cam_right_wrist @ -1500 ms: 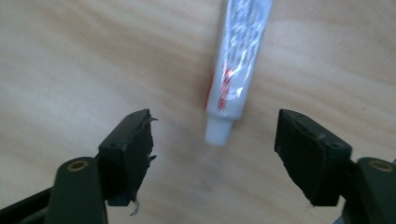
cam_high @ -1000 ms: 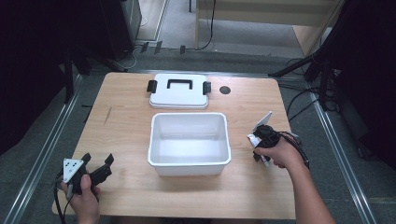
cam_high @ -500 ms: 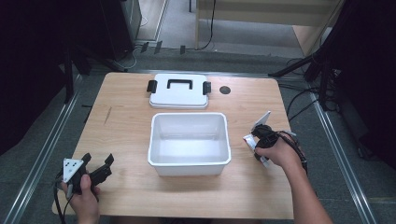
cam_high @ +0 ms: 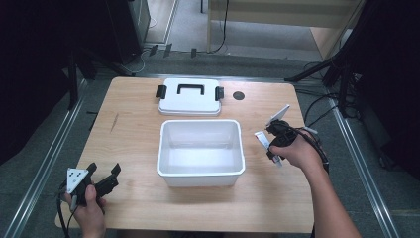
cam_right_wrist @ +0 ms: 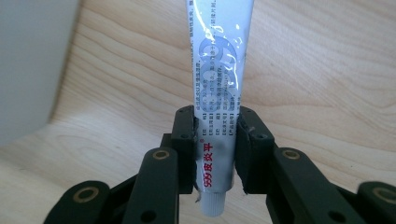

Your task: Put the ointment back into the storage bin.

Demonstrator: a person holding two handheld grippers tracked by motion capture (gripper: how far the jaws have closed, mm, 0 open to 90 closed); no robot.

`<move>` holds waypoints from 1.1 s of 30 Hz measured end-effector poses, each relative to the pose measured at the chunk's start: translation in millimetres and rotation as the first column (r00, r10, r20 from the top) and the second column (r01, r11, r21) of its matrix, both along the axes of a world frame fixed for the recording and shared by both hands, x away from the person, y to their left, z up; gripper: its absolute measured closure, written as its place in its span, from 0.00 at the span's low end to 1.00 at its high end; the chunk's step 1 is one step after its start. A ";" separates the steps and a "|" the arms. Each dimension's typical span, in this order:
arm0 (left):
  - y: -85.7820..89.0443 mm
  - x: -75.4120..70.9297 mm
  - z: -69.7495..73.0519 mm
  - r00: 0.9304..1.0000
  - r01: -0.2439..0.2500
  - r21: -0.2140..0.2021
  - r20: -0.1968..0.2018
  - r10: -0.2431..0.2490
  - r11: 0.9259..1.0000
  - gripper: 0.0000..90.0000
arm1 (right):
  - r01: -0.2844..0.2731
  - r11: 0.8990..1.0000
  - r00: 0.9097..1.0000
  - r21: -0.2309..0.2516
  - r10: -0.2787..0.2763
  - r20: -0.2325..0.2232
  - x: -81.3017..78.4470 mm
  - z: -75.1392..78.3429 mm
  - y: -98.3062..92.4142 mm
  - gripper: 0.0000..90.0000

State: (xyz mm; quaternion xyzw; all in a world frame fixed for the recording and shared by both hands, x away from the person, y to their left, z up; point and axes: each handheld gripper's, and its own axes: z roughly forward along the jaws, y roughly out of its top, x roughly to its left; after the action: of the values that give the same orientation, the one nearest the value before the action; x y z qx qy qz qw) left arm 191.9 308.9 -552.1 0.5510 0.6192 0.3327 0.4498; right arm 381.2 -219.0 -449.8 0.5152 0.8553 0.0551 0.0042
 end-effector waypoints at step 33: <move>1.6 0.5 -0.2 1.000 0.004 -0.014 -0.002 -0.004 1.000 0.16 | -0.142 0.988 0.989 0.054 0.139 0.051 1.1 90.4 69.5 0.81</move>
State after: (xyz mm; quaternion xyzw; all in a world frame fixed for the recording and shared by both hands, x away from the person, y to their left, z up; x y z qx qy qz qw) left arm 192.4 310.5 -552.3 0.5493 0.6209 0.3269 0.4538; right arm 382.4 -149.5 -359.3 0.4522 0.8872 0.0917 0.0056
